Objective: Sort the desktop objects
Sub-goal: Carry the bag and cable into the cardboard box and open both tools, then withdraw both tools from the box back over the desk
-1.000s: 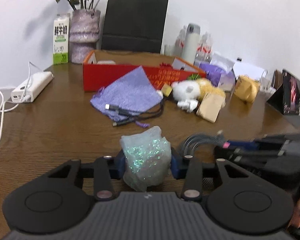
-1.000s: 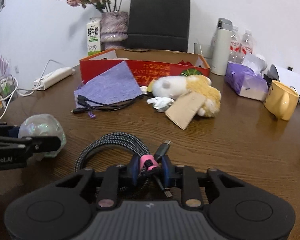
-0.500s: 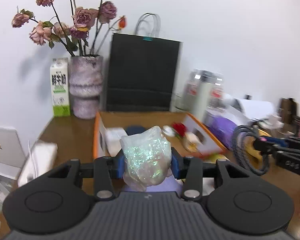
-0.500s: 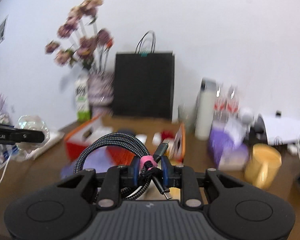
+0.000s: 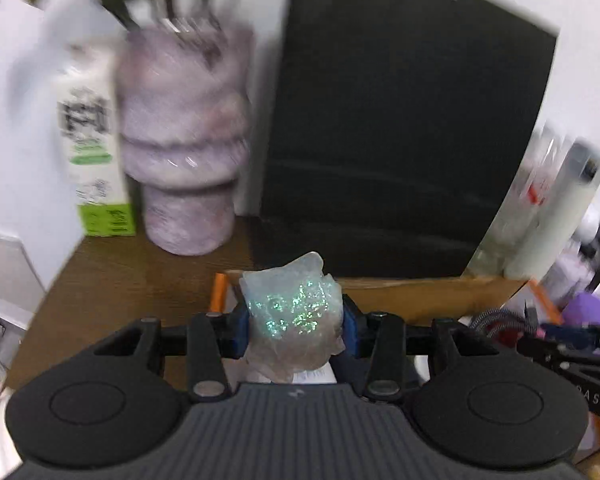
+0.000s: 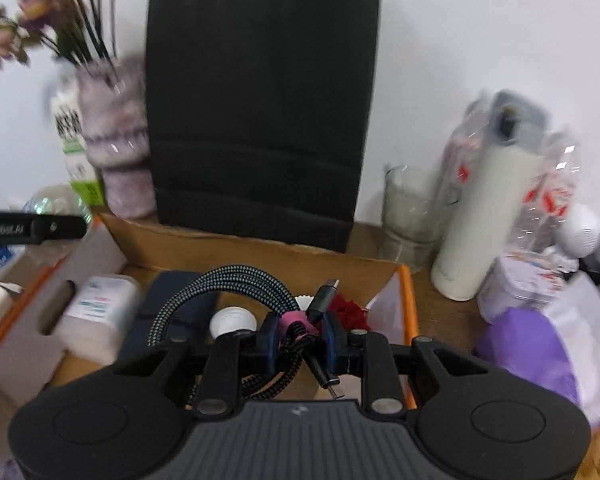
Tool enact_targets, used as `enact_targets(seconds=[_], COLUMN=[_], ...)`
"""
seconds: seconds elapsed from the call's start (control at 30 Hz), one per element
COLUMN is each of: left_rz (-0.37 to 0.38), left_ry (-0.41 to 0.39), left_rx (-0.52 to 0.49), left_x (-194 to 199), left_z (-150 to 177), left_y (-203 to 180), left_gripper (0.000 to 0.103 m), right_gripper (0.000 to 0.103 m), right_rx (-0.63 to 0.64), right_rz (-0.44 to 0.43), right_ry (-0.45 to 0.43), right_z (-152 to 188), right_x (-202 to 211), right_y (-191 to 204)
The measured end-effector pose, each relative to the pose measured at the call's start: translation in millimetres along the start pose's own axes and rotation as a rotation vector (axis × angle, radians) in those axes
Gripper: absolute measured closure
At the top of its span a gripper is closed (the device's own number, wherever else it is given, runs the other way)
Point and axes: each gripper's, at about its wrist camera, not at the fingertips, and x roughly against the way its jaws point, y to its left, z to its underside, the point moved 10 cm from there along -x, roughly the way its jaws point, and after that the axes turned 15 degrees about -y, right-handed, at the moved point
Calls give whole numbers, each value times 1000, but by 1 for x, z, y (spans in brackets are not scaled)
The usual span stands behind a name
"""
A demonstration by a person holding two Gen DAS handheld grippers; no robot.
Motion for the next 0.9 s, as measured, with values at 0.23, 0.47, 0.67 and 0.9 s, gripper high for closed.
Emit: enact_targets(seconds=[0.23,0.47,0.67,0.9], left_rz=[-16,-16,-61,-165], left_ry=[66,42,95,112], left_rx=[-45,-14,-9,-164], left_x=[-37,-8,30,89], left_z=[9,-12,-25,0], left_y=[-2,3,7,-4], left_gripper=[20,6,2,1], right_gripper=[77,58,44,38], right_rx=[28,-79,-93,-75], right_rz=[1,11,5,-14], right_ry=[134,109,127,132], right_z=[10,-10,-18,-6], right_x=[-57,-47,-9,42], right_y=[3,-13,-14,-5])
